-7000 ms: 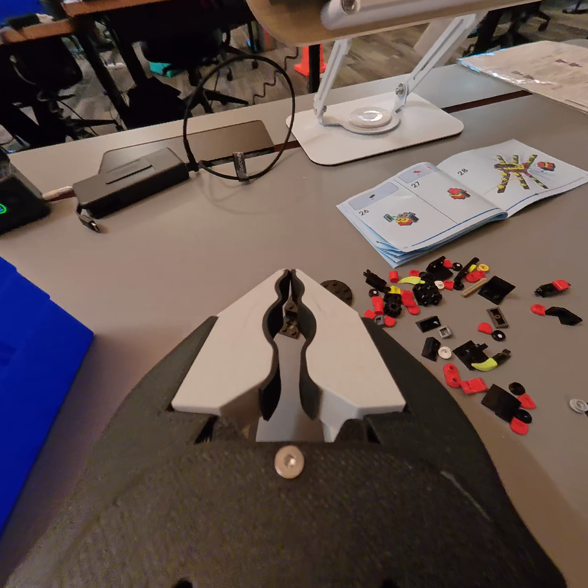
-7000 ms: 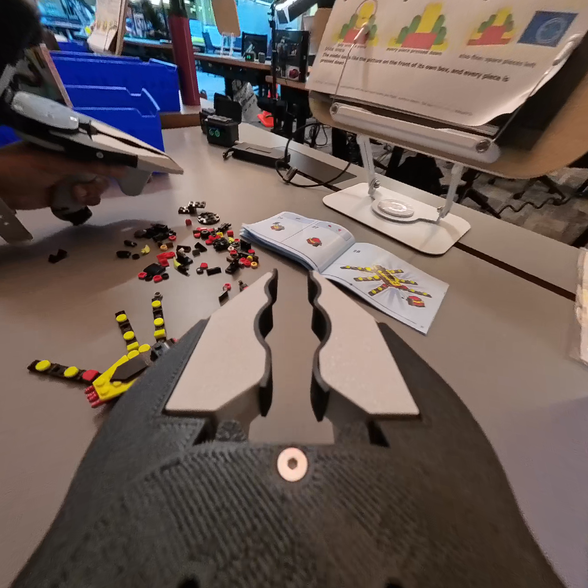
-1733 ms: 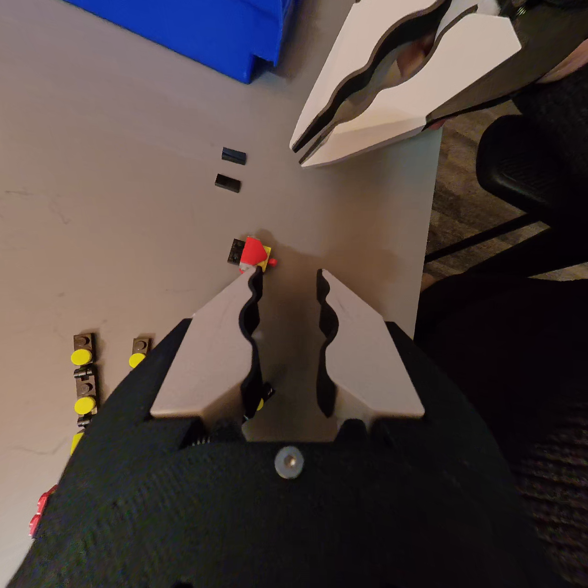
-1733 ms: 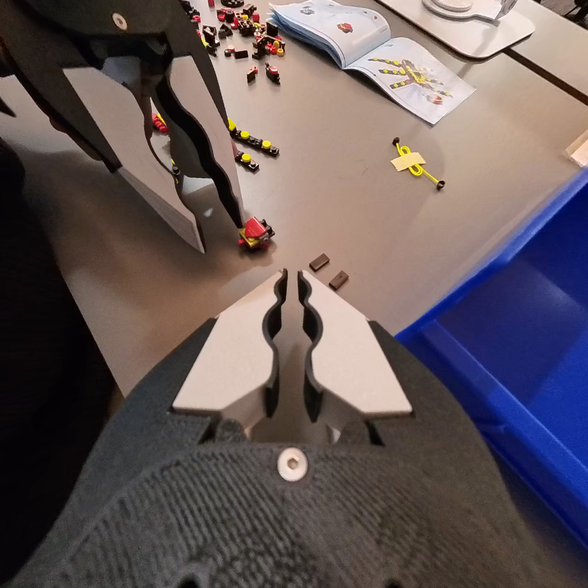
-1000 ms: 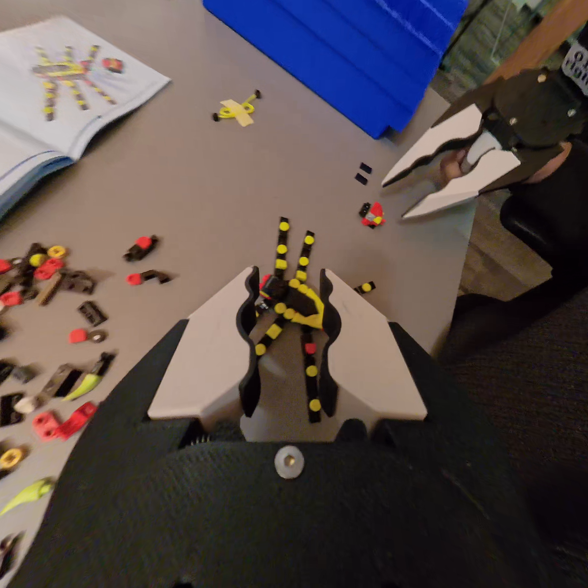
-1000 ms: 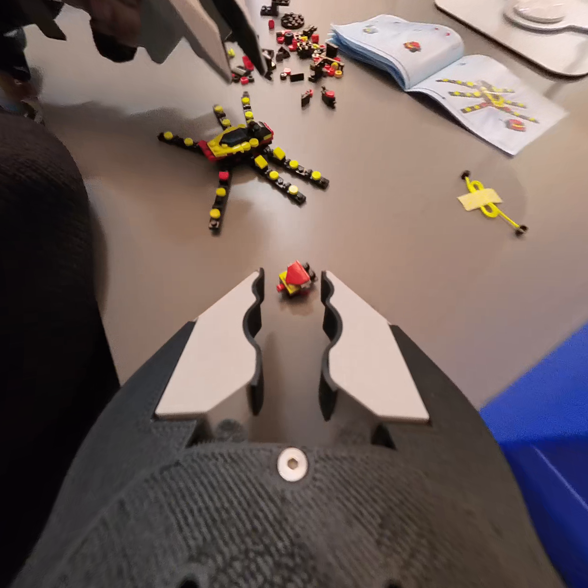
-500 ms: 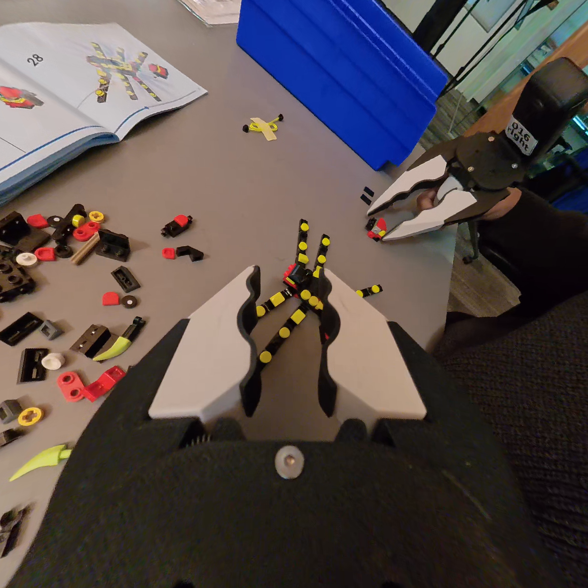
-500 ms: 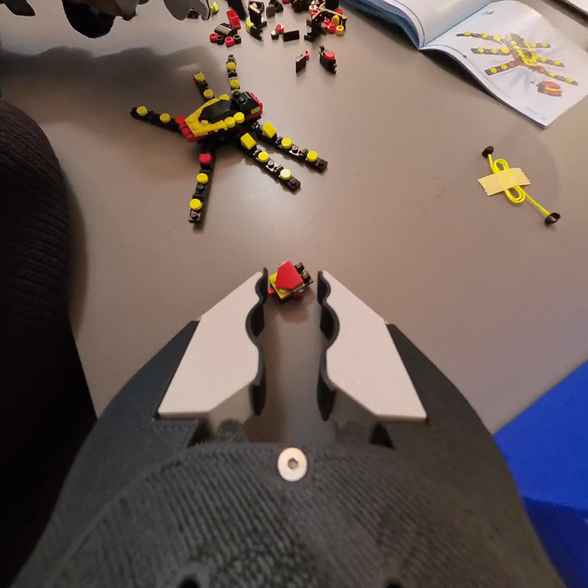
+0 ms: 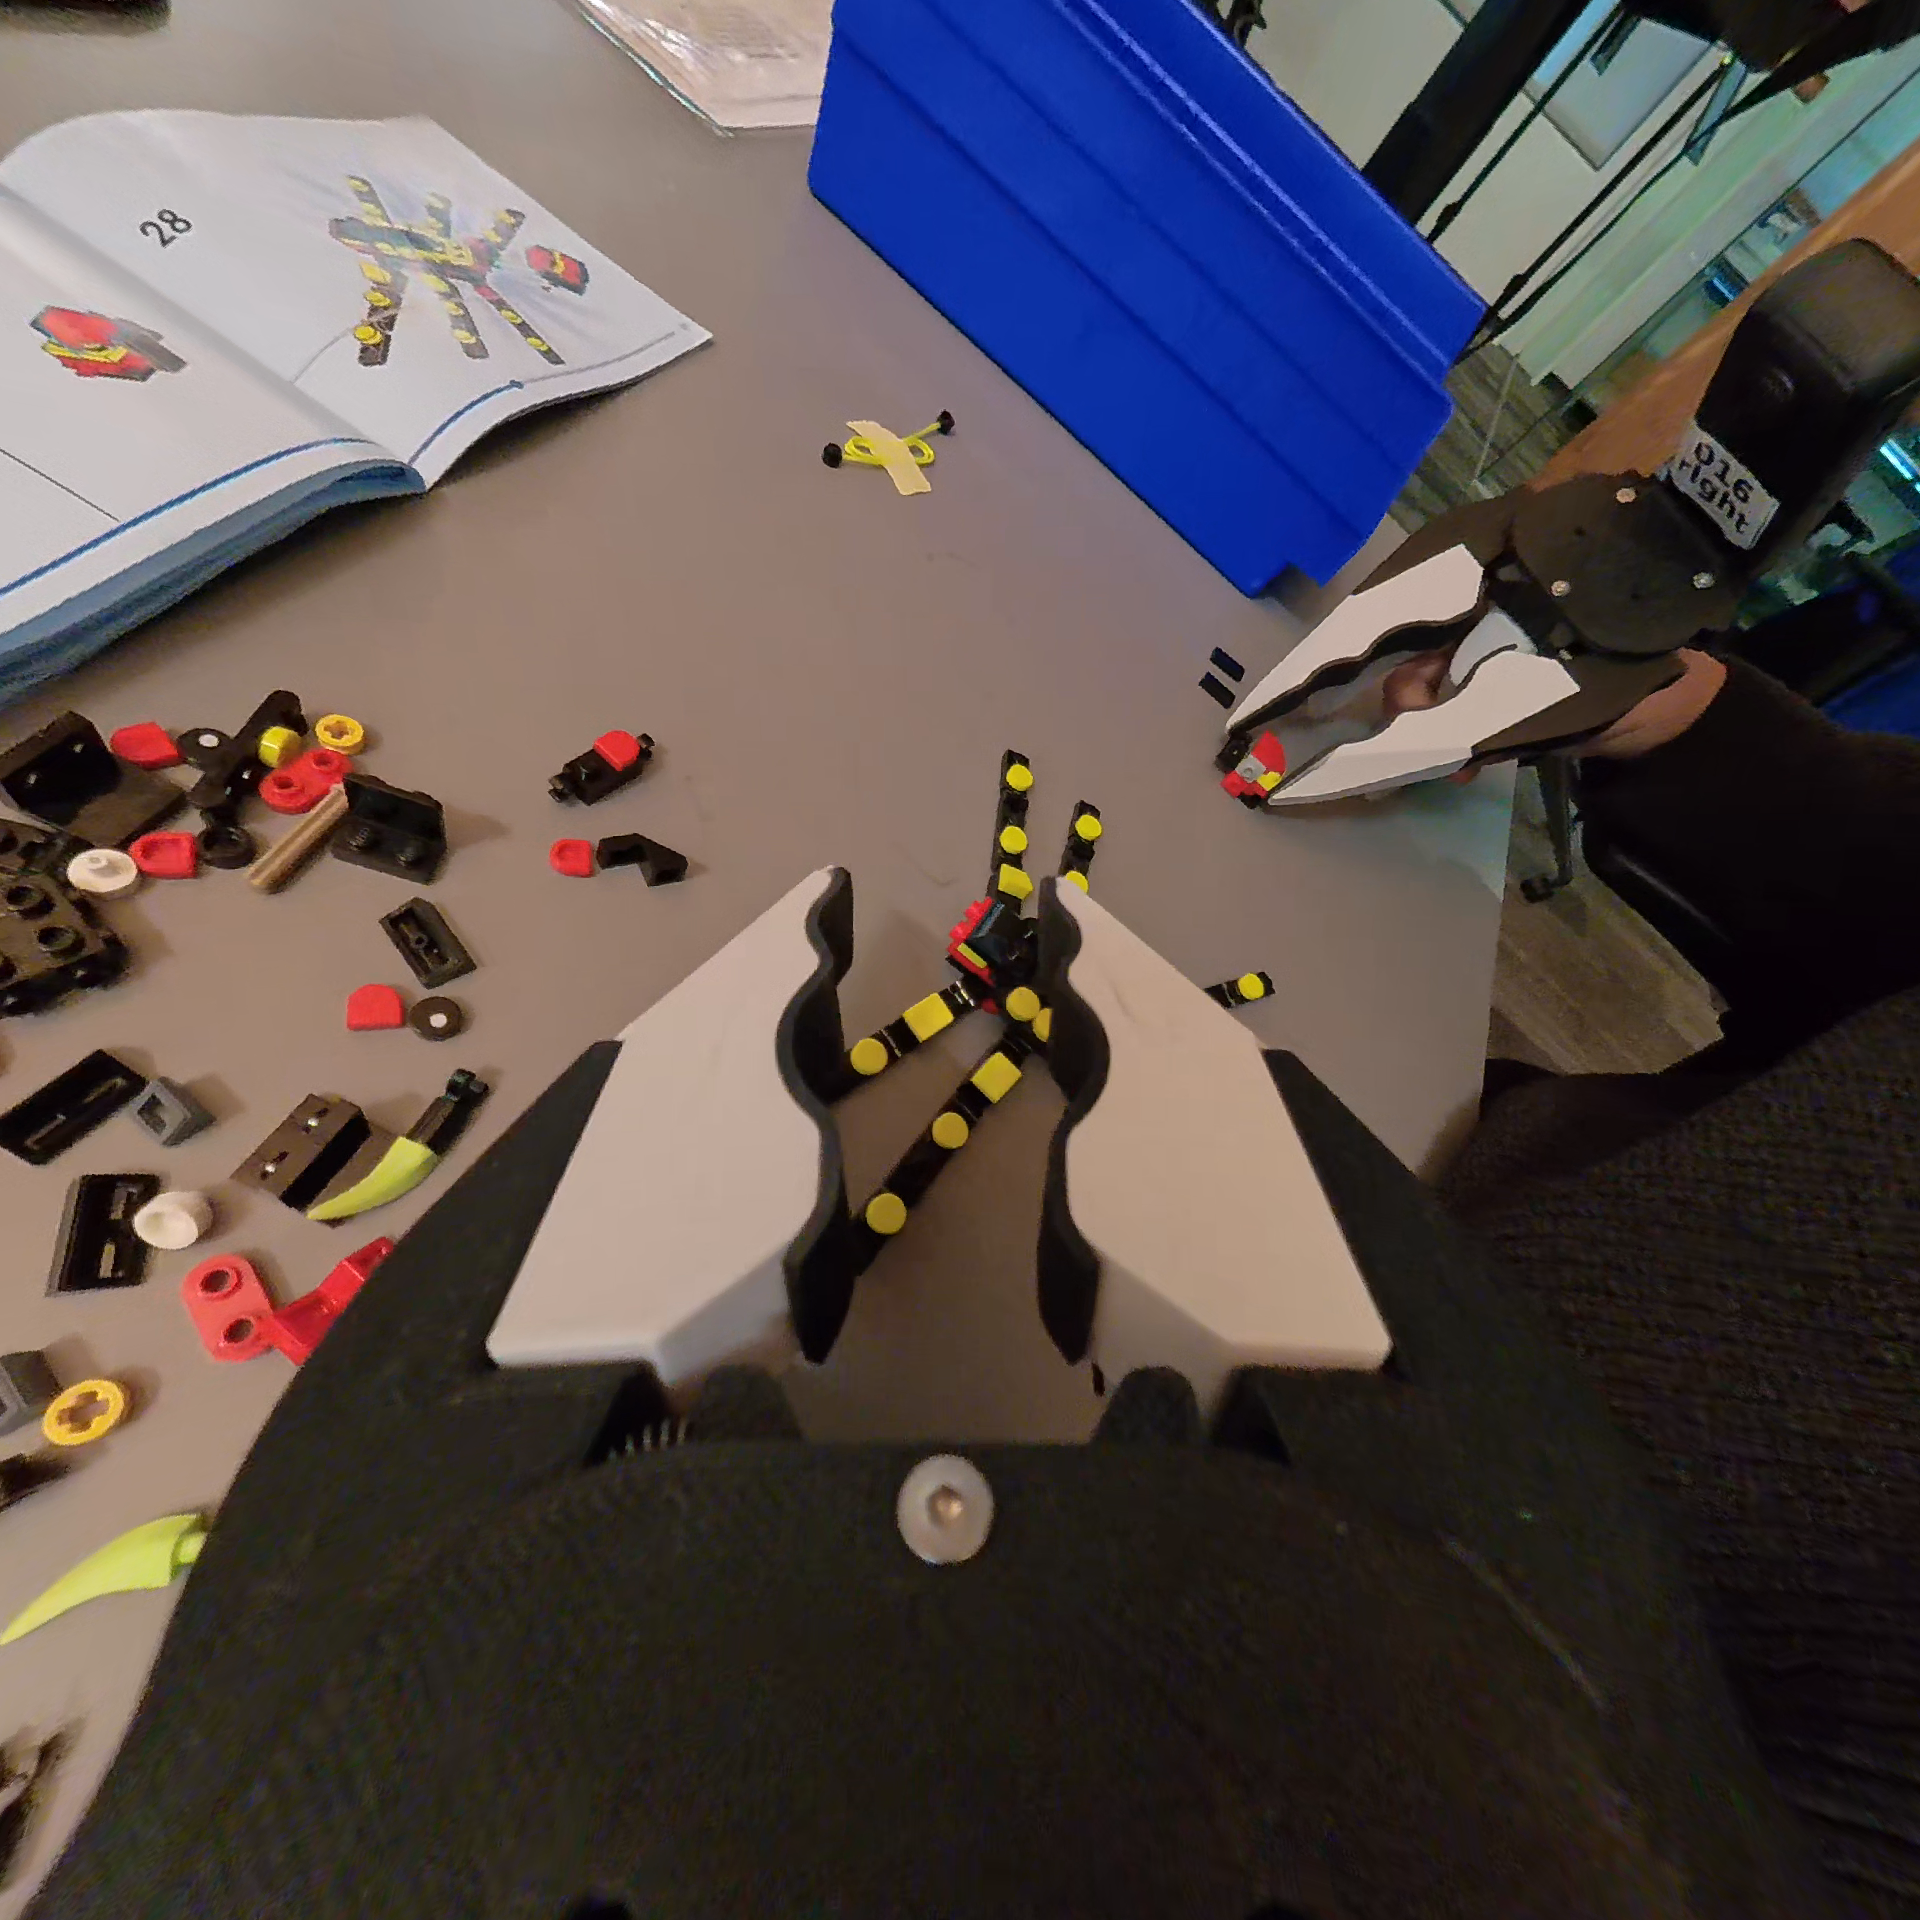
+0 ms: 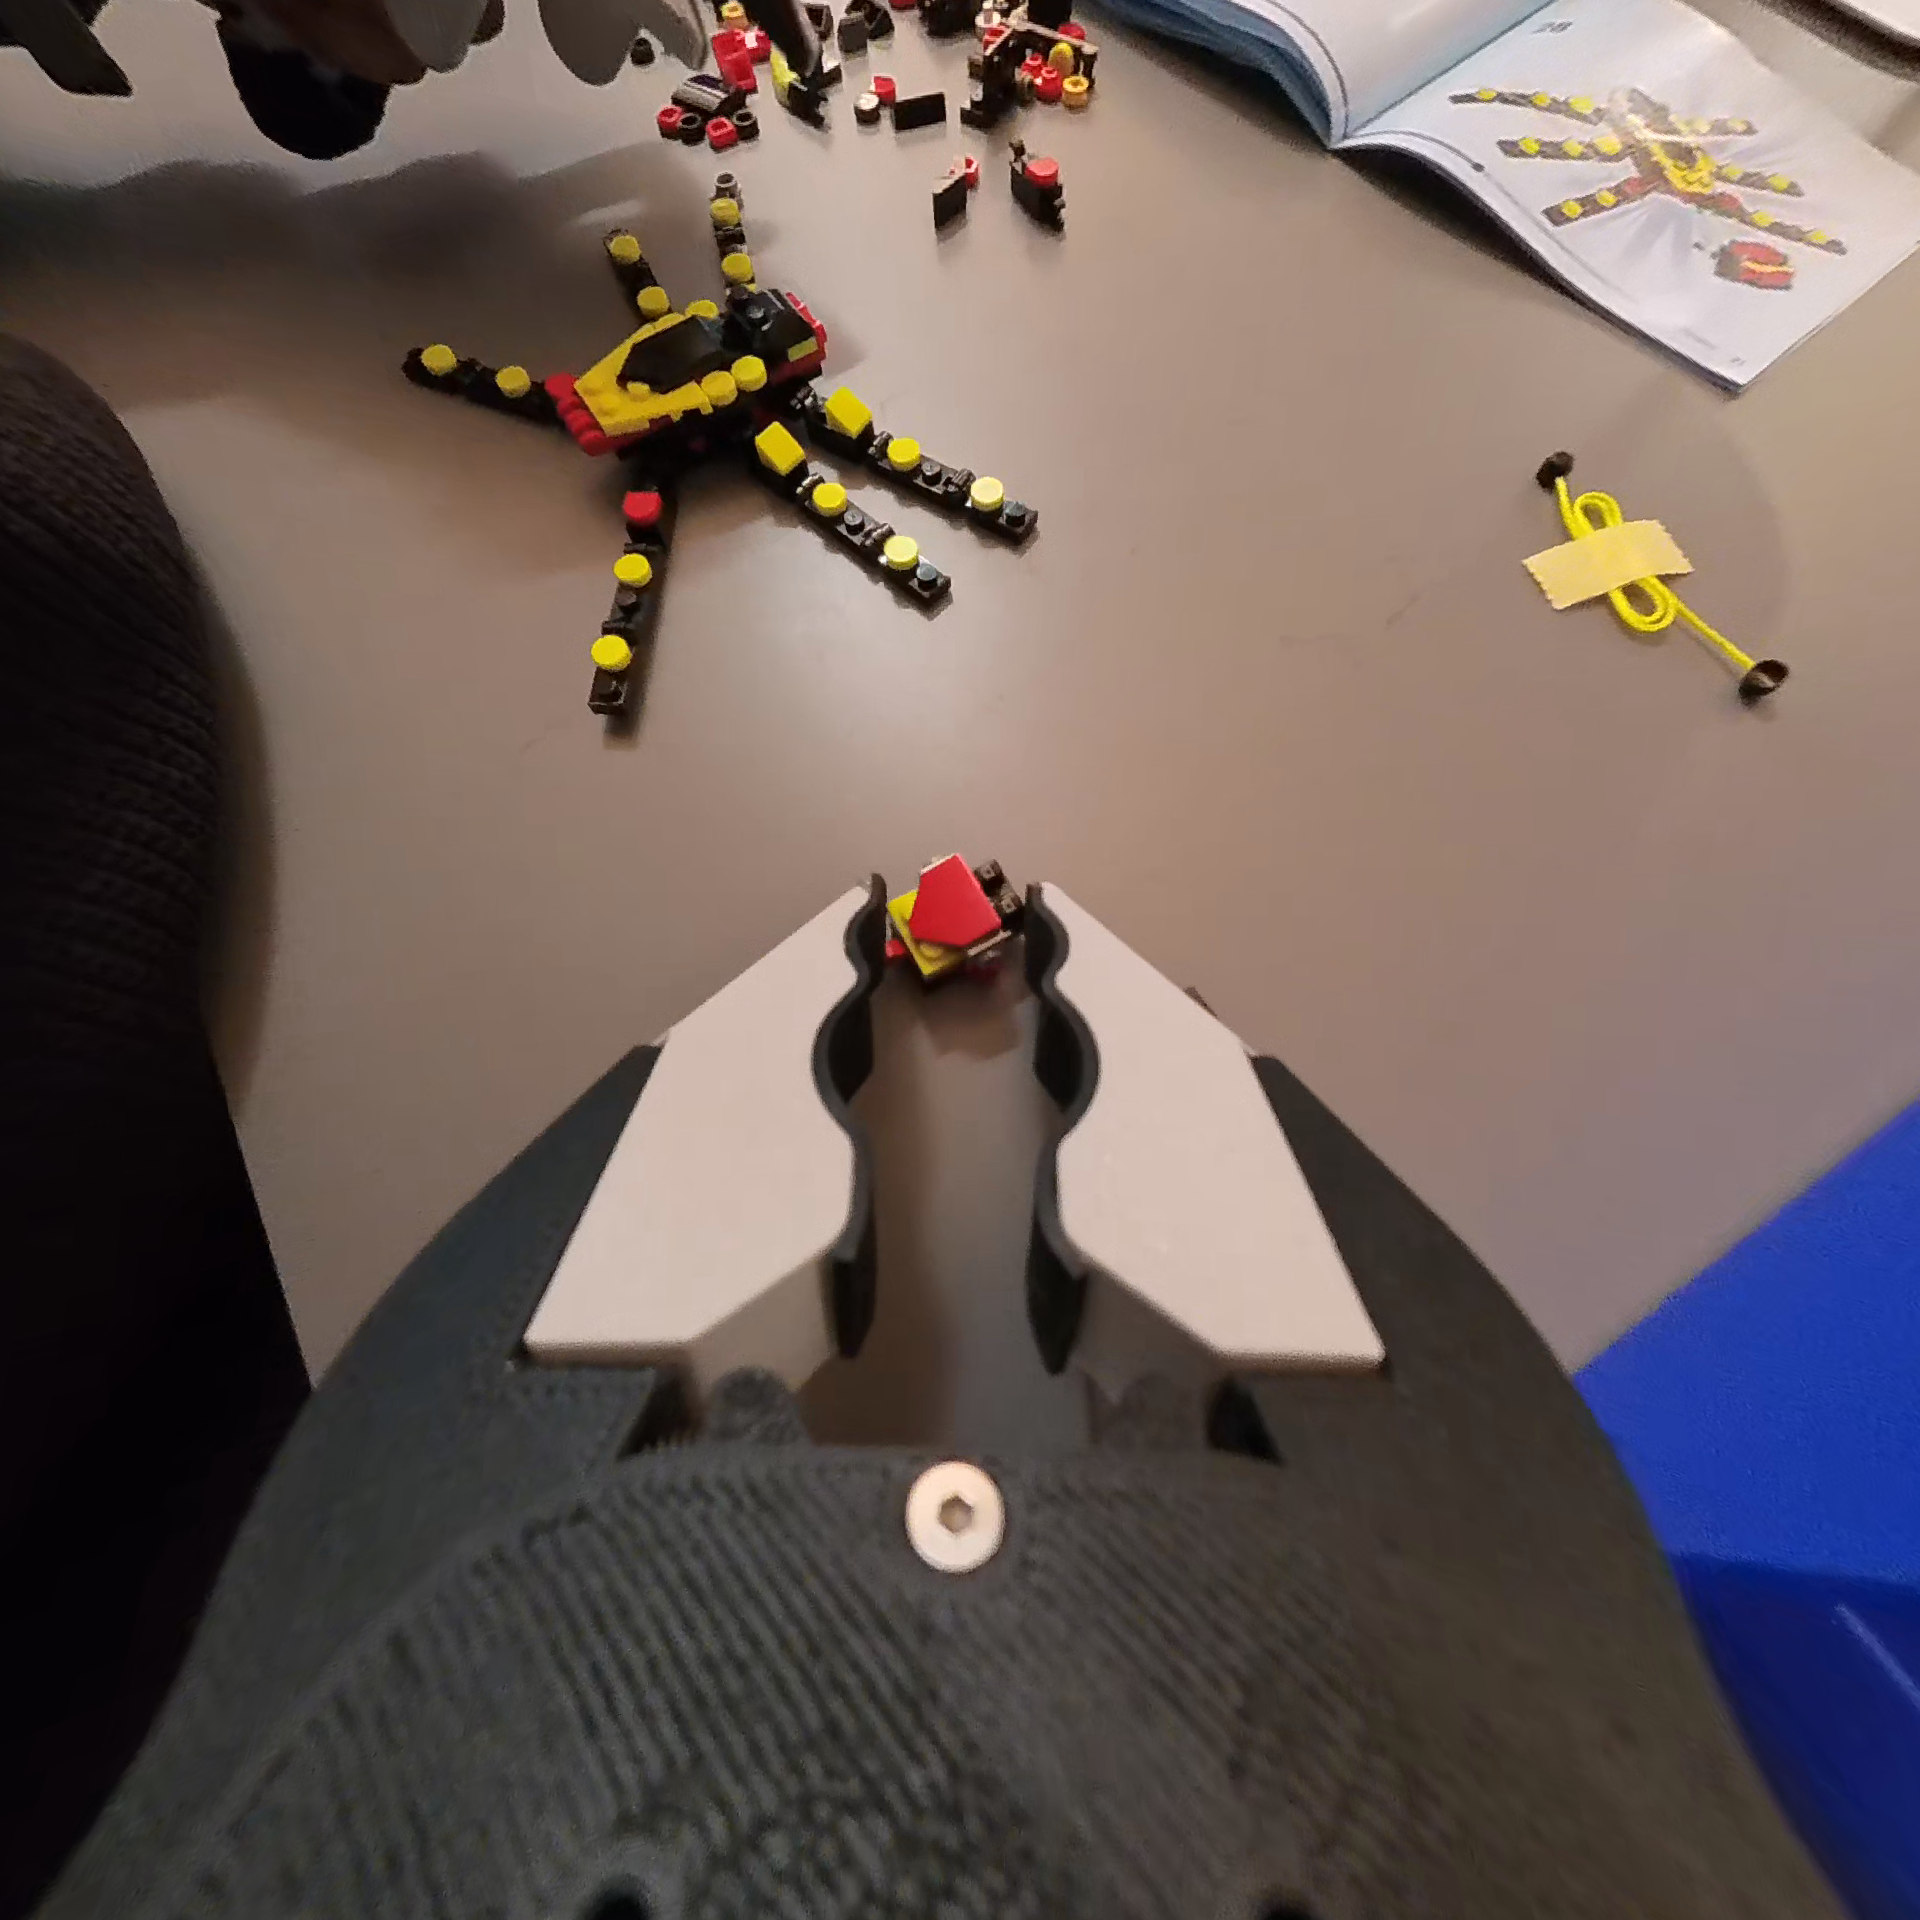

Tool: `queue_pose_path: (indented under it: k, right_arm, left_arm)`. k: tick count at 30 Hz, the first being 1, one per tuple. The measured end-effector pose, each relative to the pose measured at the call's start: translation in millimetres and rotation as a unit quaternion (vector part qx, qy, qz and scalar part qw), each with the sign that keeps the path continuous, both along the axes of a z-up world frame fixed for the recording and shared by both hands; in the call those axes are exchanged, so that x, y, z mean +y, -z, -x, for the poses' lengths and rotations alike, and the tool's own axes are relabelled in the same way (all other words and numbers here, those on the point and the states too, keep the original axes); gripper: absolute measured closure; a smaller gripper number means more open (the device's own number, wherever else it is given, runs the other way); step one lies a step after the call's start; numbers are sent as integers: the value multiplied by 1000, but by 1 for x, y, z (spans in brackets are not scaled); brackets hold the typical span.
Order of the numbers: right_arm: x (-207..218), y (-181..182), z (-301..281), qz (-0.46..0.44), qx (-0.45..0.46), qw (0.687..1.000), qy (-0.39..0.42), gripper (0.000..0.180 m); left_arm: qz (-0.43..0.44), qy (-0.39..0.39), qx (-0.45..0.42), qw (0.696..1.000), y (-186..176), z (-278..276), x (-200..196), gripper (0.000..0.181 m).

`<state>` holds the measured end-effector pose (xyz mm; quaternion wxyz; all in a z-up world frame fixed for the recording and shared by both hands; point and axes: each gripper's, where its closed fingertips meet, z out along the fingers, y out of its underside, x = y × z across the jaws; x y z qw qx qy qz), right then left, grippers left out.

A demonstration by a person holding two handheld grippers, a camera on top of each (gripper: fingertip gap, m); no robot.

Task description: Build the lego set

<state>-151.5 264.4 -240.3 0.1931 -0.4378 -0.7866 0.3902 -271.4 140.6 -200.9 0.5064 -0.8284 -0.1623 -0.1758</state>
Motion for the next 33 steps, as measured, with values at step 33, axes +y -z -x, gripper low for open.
queue_pose_path:
  k: [33]
  right_arm:
    - [-4,-7,2,0,18,1000,-1,145]
  left_arm:
    - [6,2,21,1000,1,-2,1,148]
